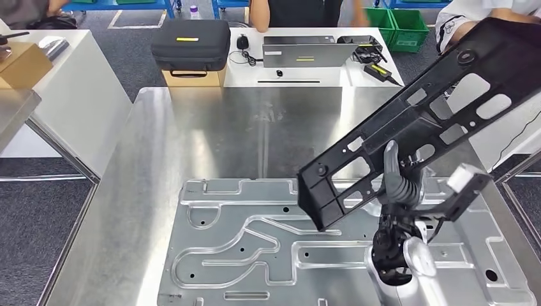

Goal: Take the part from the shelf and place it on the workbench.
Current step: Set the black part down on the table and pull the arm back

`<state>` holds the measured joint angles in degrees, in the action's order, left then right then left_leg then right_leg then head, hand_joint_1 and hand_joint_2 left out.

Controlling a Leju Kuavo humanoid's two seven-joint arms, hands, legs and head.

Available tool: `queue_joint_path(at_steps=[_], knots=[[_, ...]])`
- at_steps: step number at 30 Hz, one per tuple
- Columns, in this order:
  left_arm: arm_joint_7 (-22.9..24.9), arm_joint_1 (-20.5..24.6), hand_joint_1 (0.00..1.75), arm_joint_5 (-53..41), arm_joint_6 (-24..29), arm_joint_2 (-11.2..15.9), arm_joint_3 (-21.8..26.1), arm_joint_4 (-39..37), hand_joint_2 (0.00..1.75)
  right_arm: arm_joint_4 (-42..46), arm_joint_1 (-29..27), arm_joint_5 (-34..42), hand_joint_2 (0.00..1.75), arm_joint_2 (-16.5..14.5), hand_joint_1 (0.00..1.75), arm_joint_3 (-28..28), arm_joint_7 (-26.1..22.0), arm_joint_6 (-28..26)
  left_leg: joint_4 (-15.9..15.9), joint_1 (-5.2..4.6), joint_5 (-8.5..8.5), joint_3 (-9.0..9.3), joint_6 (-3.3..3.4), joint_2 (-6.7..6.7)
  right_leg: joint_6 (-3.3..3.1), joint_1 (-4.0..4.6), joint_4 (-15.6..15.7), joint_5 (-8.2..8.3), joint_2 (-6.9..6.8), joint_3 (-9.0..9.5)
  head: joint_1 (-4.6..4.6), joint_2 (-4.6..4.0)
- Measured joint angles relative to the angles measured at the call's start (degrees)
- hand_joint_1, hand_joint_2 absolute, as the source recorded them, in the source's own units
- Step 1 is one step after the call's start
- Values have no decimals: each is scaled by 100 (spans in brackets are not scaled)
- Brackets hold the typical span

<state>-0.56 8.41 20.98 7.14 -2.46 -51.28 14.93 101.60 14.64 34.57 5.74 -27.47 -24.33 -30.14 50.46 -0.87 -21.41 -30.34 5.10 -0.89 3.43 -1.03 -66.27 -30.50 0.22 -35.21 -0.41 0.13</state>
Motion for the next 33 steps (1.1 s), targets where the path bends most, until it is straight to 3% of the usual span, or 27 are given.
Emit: queue_joint_path(at_steps=[1,2,3,4,6,7,8,11,12,14,16,17,18,20,22,23,24,27,29,33], knots=[[16,5,0,-16,-5,-1,-7,0,175,-111,149,-194,175,65,175,9,331,-335,2,-6,-37,37,6,-8,9,0,-265,-147,0,-236,-1,0],[27,4,0,-37,-10,-1,-16,0,175,-258,333,-457,175,151,175,28,721,-597,5,-14,-79,87,6,-15,6,5,-337,-217,0,-390,1,1],[24,4,0,-47,-21,-1,-24,0,175,-443,556,-831,175,235,175,59,1163,-753,8,-23,-124,148,4,-19,-8,11,-192,-154,0,-443,1,1],[-5,12,0,-24,-34,-1,-30,0,175,-669,817,-1386,175,314,175,116,1666,-818,11,-34,-174,211,0,-21,-34,20,130,62,0,-411,1,1],[-158,55,0,151,-63,-14,-32,0,175,-1273,1441,-3106,175,442,175,312,2728,-840,31,-63,-274,298,-17,-29,-115,55,989,796,6,-255,-1,1],[-302,88,0,304,-81,-27,-16,2,175,-1616,1751,-4220,175,506,175,429,3182,-844,43,-82,-320,311,-38,-46,-148,74,1281,1082,15,-200,-2,1],[-499,113,0,491,-115,-40,13,5,175,-1966,2036,-5378,175,589,175,522,3563,-846,62,-94,-354,318,-62,-67,-177,89,1452,1255,22,-176,-1,1],[-1245,201,0,1127,-327,-69,188,20,175,-2838,2675,-8041,175,855,175,543,4301,-829,167,-99,-436,305,-139,-80,-231,66,1505,1270,7,-124,-7,1],[-1498,229,0,1327,-422,-81,266,27,175,-3065,2811,-8544,175,932,175,495,4450,-802,347,-88,-487,210,-176,-60,-249,50,1511,1263,-3,-97,-15,1],[-2000,249,0,1703,-673,-109,441,44,175,-3422,2958,-9332,175,1094,175,360,4694,-657,1086,-39,-722,-221,-275,-17,-270,44,1516,1235,-18,-67,-26,0],[-2380,223,0,2009,-928,-133,613,54,175,-3663,3003,-10043,87,1243,87,186,4855,-341,1864,13,-1021,-740,-348,2,-268,47,1513,1200,-33,-64,-28,1],[-2467,216,0,2108,-1001,-144,693,55,175,-3755,3017,-10338,44,1304,44,77,4886,-151,2008,25,-1063,-892,-362,7,-263,49,1511,1186,-36,-61,-29,1],[-2496,211,0,2165,-1021,-154,765,55,175,-3836,3037,-10593,0,1357,0,-40,4900,28,1919,30,-981,-930,-360,12,-258,53,1509,1176,-36,-56,-30,1],[-2454,212,0,2236,-960,-173,889,56,175,-3968,3107,-10972,0,1439,0,-279,4896,319,1129,12,-528,-677,-292,14,-250,63,1510,1165,-38,-42,-31,1],[-2330,226,0,2308,-801,-186,996,57,87,-4059,3209,-11240,0,1490,0,-502,4861,532,314,-41,-159,-350,-188,5,-228,85,1517,1163,-49,-33,-30,1],[-2262,236,0,2346,-716,-192,1043,57,44,-4100,3249,-11338,0,1512,0,-612,4843,608,117,-66,-83,-263,-144,3,-208,85,1523,1164,-56,-32,-30,1],[-2192,245,0,2392,-647,-201,1090,58,0,-4136,3269,-11405,0,1533,0,-722,4818,658,55,-74,-42,-238,-146,-1,-209,100,1519,1150,-58,-37,-29,1],[-2008,263,0,2549,-572,-216,1226,59,0,-4220,3263,-11488,0,1572,0,-1033,4720,706,44,-62,56,-238,-203,4,-228,105,1502,1159,-63,-74,-30,1],[-1964,269,0,2611,-571,-220,1300,59,0,-4259,3255,-11493,0,1585,0,-1192,4665,694,53,-69,65,-257,-182,6,-192,95,1510,1184,-64,-86,-34,1],[-1899,256,0,2684,-558,-233,1380,59,0,-4309,3225,-11476,0,1599,0,-1419,4633,543,58,-71,65,-262,-174,6,-185,94,1520,1196,-65,-83,-35,1]])
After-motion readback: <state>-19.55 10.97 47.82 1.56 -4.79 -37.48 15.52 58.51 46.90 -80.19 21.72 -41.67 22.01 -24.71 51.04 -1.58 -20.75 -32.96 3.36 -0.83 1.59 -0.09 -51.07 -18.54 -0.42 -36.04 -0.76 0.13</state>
